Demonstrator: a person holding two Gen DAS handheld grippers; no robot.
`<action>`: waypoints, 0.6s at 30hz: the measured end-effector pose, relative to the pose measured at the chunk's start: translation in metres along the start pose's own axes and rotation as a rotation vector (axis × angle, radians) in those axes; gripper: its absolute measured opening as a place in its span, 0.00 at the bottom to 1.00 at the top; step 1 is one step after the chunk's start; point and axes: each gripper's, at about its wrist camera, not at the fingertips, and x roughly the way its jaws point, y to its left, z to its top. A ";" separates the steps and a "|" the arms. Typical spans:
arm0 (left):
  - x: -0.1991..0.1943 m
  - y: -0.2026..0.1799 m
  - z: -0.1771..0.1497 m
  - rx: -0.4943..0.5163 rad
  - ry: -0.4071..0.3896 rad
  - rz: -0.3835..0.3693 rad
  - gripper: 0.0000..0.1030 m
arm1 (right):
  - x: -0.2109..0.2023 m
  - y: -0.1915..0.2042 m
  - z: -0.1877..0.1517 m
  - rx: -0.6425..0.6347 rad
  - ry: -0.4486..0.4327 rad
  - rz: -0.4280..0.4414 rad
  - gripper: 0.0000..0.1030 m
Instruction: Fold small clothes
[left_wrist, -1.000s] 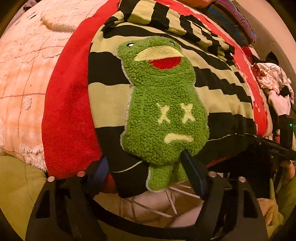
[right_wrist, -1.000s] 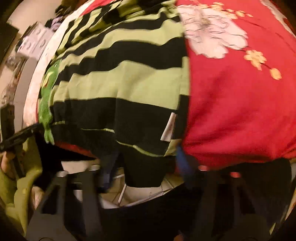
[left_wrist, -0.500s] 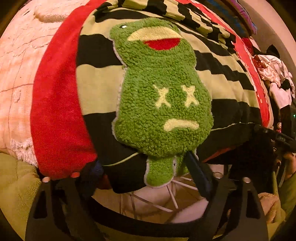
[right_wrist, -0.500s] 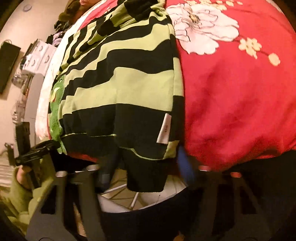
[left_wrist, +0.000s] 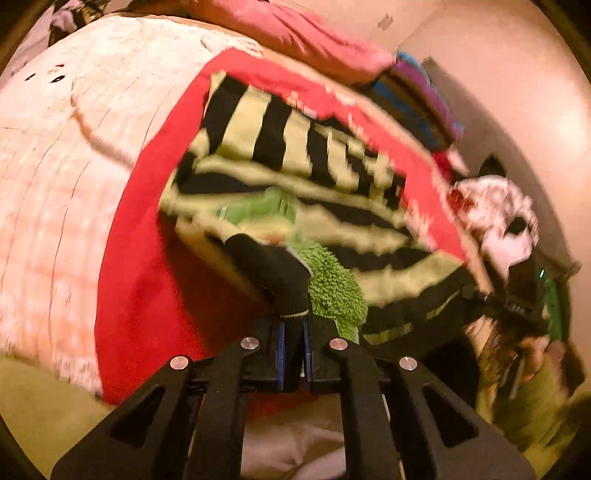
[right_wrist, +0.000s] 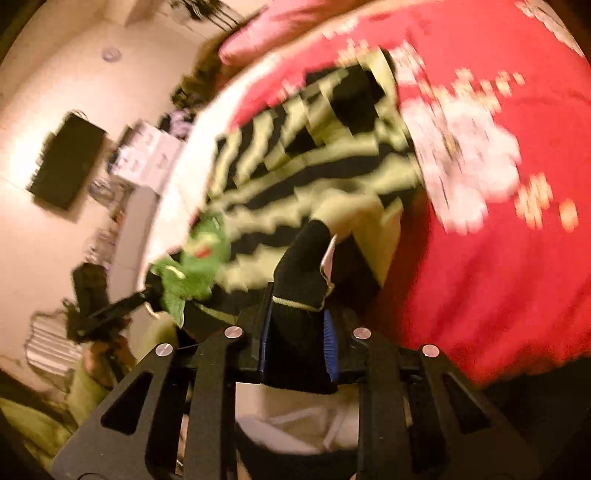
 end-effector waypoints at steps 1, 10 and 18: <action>-0.001 0.000 0.009 -0.004 -0.019 -0.005 0.06 | -0.001 0.002 0.010 0.001 -0.016 0.013 0.15; 0.040 0.023 0.120 -0.087 -0.135 0.068 0.15 | 0.025 -0.007 0.138 0.069 -0.179 -0.004 0.20; 0.021 0.060 0.119 -0.125 -0.209 0.153 0.43 | 0.042 -0.022 0.150 -0.041 -0.247 -0.206 0.61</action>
